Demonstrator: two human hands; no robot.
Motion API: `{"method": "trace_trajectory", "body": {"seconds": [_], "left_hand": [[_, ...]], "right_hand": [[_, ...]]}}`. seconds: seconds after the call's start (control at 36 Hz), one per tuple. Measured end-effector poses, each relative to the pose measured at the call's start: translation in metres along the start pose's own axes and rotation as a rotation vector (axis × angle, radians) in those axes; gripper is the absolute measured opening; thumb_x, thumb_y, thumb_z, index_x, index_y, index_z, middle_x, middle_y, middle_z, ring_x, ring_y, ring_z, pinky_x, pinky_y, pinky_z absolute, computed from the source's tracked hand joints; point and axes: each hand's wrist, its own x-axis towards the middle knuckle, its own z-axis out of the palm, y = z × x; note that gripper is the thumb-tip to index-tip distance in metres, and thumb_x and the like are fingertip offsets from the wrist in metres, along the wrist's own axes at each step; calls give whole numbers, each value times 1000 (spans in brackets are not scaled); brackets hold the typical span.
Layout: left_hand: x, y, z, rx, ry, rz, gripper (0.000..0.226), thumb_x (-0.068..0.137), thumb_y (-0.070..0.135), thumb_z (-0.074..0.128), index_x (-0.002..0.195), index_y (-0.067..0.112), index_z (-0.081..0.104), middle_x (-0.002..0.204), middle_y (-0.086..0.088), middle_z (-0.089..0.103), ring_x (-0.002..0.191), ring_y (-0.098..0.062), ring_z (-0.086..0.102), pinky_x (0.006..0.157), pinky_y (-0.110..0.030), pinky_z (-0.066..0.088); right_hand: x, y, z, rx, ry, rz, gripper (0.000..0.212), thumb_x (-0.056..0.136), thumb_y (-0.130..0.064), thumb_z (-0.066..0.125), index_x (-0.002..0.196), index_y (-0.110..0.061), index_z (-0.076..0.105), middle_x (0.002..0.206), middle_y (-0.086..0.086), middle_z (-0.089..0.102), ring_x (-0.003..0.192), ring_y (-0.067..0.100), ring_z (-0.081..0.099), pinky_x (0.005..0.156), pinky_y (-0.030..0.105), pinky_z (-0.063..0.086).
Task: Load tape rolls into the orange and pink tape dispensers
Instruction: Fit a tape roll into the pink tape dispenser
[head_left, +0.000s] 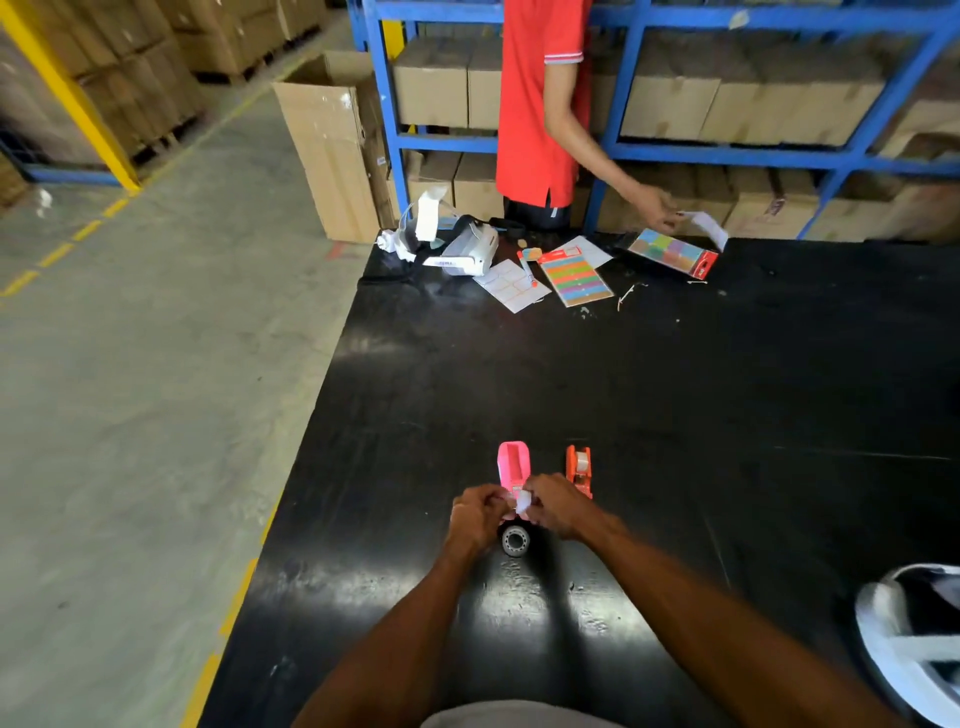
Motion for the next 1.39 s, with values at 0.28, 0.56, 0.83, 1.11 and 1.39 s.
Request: {"method": "trace_trajectory", "body": {"seconds": [0.28,0.56,0.83,1.11,1.39], "left_hand": [[-10,-16,-13,-17,-47,-12,8,82,13,74,80,21,72,73,-5,72,74,-19,71,73,-34,60],[-5,-25,-28,-54,-74,-98,6,86,9,71,89,4,72,76,-9,69,62,-10,67,62,-19,58],[1,-30,-30,-46,-86,-119,5,86,13,71,88,9,73,75,-5,71,69,-14,69,64,-21,58],[11,-32,-29,-32,-41,-194,14,83,17,74,93,7,75,82,-12,75,72,-18,71,70,-28,61],[13,-24,-16,-93,-15,-196,10,82,17,76,88,9,74,75,-7,73,70,-19,69,71,-35,60]], "right_hand": [[-26,24,39,-279,-67,186,30,92,-7,56,121,-1,62,127,21,65,117,37,63,94,38,51],[-18,27,66,-272,-63,243,46,82,-29,78,122,-13,62,131,11,63,120,30,60,98,37,50],[10,17,79,-241,-20,27,83,68,-55,82,134,-25,44,142,6,42,116,29,58,93,41,53],[20,19,66,61,-34,-20,22,78,-28,65,99,-27,60,107,1,65,94,21,62,79,33,52],[16,17,39,301,92,-85,13,80,-11,59,70,-19,56,66,-9,57,61,6,51,59,23,41]]}}
